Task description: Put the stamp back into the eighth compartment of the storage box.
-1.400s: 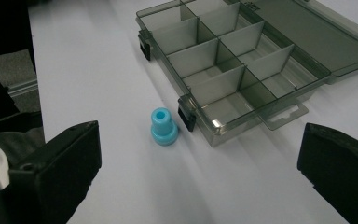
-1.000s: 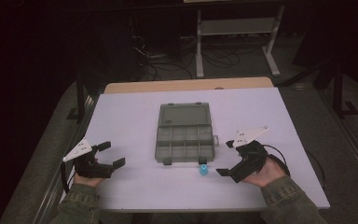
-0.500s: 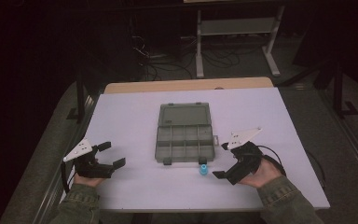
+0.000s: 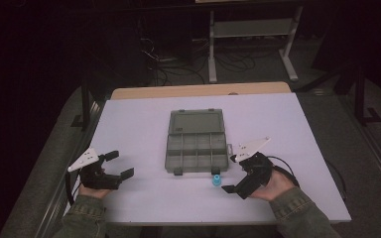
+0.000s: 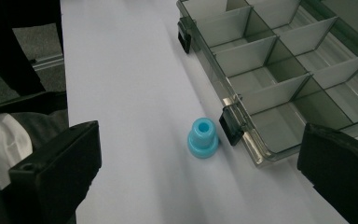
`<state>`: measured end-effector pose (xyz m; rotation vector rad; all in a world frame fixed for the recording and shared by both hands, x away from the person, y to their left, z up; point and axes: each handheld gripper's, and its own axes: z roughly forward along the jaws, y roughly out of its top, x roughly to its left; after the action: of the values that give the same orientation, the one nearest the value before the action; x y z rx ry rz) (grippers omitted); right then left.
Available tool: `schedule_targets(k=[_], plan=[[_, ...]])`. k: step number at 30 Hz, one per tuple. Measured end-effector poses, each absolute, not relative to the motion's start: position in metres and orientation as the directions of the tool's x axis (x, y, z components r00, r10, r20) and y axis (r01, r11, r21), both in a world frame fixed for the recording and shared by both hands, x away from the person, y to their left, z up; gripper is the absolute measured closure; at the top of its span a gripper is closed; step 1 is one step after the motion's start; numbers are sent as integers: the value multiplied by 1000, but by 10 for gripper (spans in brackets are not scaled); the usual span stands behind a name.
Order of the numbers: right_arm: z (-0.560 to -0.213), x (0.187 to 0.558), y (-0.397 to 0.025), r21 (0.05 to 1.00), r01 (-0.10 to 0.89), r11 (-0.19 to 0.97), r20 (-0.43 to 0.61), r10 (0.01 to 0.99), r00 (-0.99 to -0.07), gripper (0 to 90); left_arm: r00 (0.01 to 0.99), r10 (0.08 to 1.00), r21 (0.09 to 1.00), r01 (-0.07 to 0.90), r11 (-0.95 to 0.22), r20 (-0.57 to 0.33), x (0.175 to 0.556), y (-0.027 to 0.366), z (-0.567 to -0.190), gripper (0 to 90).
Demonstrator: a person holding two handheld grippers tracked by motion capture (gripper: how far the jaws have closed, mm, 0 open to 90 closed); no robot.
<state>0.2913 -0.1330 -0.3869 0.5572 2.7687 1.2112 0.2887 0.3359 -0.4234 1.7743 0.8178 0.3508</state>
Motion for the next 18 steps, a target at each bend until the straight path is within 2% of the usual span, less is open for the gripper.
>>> schedule_targets(k=[8,14,18], plan=[[-391,293,-128,703,292,648,75,341,-937,15,721,675,920,356,-166,-157,289,336,-424,0],[-396,296,-124,691,266,672,66,308,-949,123,723,673,920,356,-166,-158,289,335,-424,0],[-398,296,-121,681,256,686,55,302,-952,146,724,671,919,356,-166,-159,289,335,-424,0]])
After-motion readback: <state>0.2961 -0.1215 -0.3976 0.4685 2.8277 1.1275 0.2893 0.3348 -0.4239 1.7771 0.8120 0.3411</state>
